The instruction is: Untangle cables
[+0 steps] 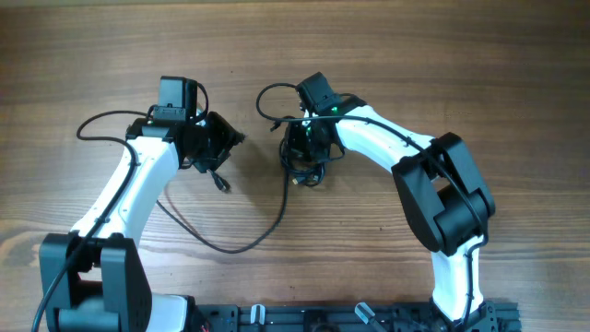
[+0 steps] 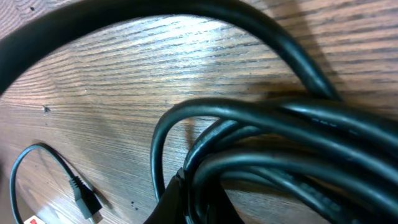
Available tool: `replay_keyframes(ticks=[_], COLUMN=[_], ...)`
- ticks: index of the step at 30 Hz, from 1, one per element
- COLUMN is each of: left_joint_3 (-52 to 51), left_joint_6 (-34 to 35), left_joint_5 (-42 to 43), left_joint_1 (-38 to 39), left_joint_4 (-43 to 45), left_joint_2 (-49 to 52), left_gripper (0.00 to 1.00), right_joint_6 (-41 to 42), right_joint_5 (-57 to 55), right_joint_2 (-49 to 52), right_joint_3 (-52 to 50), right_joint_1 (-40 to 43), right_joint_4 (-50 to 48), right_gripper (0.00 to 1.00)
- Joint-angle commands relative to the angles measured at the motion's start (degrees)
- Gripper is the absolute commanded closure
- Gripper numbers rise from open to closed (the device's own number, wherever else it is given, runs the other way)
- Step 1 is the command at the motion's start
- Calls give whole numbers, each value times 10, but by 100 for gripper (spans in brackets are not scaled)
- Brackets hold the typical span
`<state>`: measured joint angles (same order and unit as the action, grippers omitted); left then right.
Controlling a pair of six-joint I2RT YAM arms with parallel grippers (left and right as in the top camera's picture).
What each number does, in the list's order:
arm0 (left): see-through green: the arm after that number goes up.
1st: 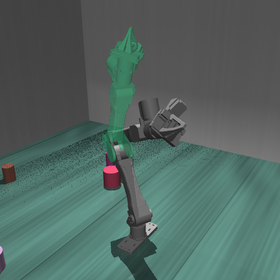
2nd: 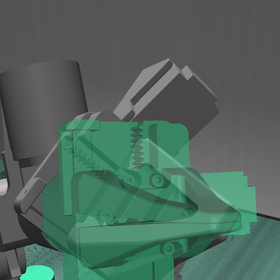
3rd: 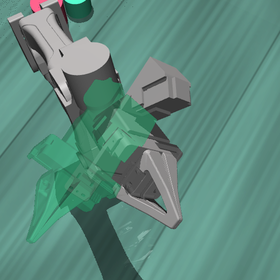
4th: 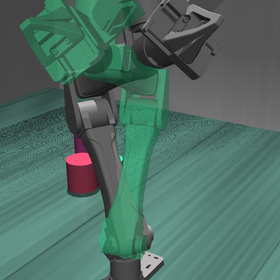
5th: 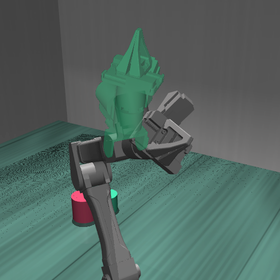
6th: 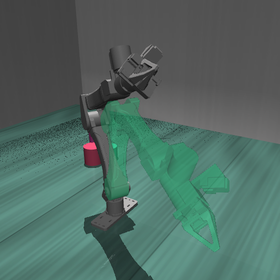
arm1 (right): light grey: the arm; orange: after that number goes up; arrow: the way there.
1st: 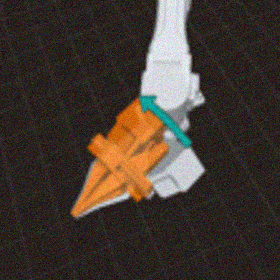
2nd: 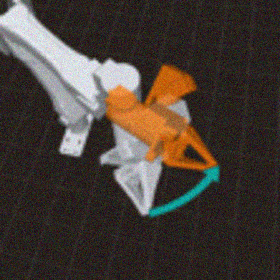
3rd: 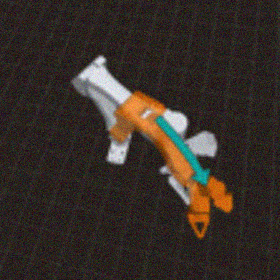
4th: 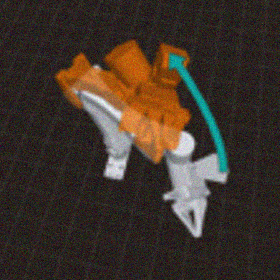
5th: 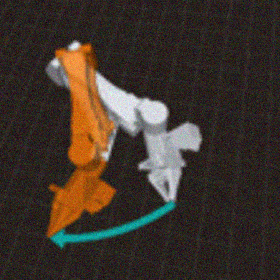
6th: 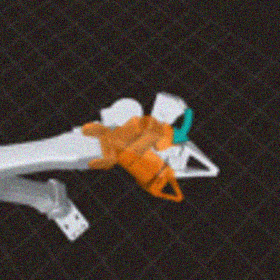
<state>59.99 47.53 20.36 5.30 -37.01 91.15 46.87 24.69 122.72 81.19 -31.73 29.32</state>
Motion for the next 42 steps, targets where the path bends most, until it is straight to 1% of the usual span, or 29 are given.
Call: replay_keyframes(ticks=[1, 3, 4, 5, 7, 9, 11, 13, 14, 16, 18, 20, 23, 24, 27, 29, 31, 32, 33, 34, 37, 38, 42], left_joint_3=[-2, -2, -2, -2, -2, -2, -2, -2, -2, -2, -2, -2, -2, -2, -2, -2, -2, -2, -2, -2, -2, -2, -2], left_joint_6=[7, 6, -18, -51, -108, -131, -131, -130, -126, -123, -104, -79, -76, -76, -87, -108, -113, -113, -113, -112, -110, -107, -94], left_joint_5=[-10, -7, 13, 45, 118, 162, 181, 182, 182, 181, 176, 171, 176, 179, 187, 187, 180, 172, 165, 151, 119, 110, 93], left_joint_1=[2, 2, 2, 2, 2, 2, 2, 3, 5, 7, 7, 7, 10, 13, 33, 46, 59, 62, 62, 62, 61, 61, 61], left_joint_4=[2, 2, 13, 31, 70, 90, 92, 85, 81, 81, 79, 80, 109, 127, 157, 161, 163, 163, 162, 160, 158, 158, 161], left_joint_2=[5, 5, 5, 5, 5, 5, 5, 5, 5, 5, 5, 5, 5, 5, 5, 5, 8, 12, 15, 22, 41, 45, 49], left_gripper=[55, 62, 66, 66, 60, 53, 44, 44, 45, 51, 52, 47, 44, 41, 41, 41, 45, 48, 55, 60, 70, 71, 72], right_joint_6=[-5, -35, -63, -97, -141, -143, -151, -151, -151, -147, -141, -139, -139, -140, -141, -143, -144, -146, -149, -150, -154, -154, -162], right_joint_5=[-24, -15, -9, -8, -7, -6, 4, 5, 7, 9, 11, 37, 51, 59, 77, 85, 85, 89, 98, 102, 103, 104, 113], right_joint_2=[45, 38, 30, 17, -19, -56, -96, -124, -131, -130, -129, -130, -130, -130, -130, -130, -131, -131, -131, -131, -131, -131, -136], right_joint_3=[-12, -3, 8, 20, 40, 43, 43, 43, 43, 43, 42, 42, 42, 42, 42, 42, 42, 42, 42, 42, 42, 42, 42], right_joint_1=[-6, -6, -5, -4, -3, 0, 9, 16, 18, 18, 18, 18, 18, 18, 18, 18, 18, 18, 18, 18, 18, 18, 18], right_joint_4=[6, 7, 10, 15, 30, 33, 32, 33, 33, 36, 35, 28, 29, 29, 29, 26, 27, 27, 27, 27, 33, 34, 38], right_gripper=[96, 96, 96, 96, 96, 96, 96, 96, 96, 96, 96, 96, 96, 96, 96, 96, 96, 96, 95, 96, 96, 96, 96])
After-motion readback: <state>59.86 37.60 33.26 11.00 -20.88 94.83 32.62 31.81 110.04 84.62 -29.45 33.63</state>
